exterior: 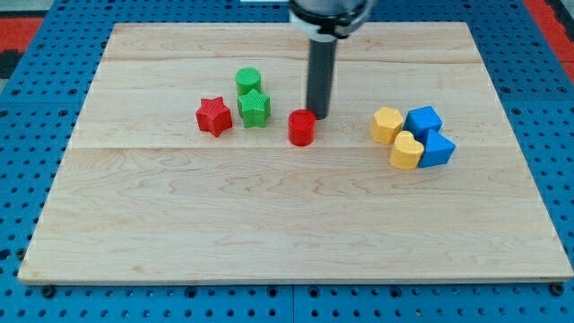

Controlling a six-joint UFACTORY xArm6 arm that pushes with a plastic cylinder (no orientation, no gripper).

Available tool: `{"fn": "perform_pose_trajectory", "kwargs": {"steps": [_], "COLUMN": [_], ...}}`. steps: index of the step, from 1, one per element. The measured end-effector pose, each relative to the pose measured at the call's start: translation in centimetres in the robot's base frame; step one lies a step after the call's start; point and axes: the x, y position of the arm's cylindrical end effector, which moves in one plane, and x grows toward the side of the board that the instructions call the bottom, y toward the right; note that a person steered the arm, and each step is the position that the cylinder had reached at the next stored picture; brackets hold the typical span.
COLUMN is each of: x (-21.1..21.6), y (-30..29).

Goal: Place yellow blocks and blue blocks together

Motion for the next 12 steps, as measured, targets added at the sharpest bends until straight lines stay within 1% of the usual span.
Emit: {"fn": "perform_pose_trajectory", "kwargs": {"steps": [1, 2, 3, 4, 6, 8, 9, 11, 12], "x": [-0.1, -2.7, -3.4, 0.1, 7.3, 12.8, 12.3, 7.0, 3.2], "y": [-1.9, 2.6, 9.2, 10.5, 10.5, 13.5, 13.6, 13.6, 13.6]}}
